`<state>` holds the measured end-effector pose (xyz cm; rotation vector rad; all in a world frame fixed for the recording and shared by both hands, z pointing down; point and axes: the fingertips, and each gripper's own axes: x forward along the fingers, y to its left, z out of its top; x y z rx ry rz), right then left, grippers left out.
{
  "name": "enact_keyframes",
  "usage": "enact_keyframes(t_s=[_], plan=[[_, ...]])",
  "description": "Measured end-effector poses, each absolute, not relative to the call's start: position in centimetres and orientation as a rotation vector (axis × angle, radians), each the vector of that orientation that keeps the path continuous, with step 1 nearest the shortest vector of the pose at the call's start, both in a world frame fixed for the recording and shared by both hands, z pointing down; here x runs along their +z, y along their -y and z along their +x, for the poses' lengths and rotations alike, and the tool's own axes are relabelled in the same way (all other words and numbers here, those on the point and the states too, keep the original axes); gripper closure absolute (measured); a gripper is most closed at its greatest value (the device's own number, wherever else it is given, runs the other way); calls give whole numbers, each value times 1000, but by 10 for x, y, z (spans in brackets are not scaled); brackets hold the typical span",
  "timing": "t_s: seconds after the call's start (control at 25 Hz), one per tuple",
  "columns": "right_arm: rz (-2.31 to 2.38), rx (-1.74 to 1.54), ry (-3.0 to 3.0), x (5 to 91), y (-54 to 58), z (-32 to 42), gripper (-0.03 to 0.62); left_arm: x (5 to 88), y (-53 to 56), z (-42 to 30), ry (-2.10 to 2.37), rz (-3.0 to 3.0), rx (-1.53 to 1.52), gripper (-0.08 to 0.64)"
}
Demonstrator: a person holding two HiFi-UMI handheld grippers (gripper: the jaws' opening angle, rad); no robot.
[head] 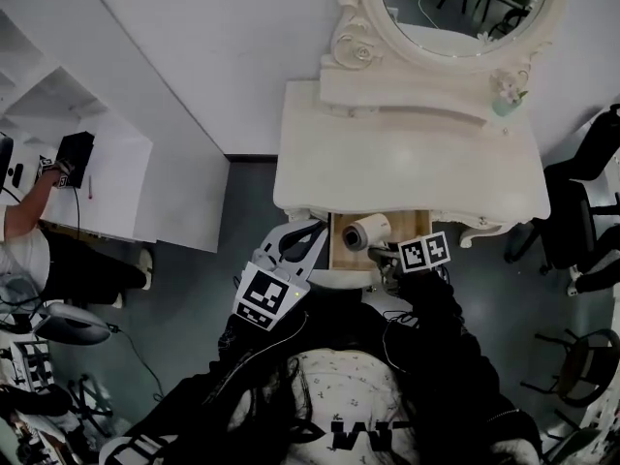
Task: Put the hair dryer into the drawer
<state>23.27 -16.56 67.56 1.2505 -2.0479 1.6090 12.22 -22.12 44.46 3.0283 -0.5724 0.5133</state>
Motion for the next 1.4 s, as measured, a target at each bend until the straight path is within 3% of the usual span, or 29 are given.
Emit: enact_keyframes(t_s=[0.4,0.84,1.4], plan=[[936,1555,1948,724,180,227,399,449,220,90,817,2948,548,560],[921,1547,1837,752,200,235,396,456,209,70,944,2869,574,560],[967,1171,1719,795,216,248,397,457,204,48,1060,2813,603,560]])
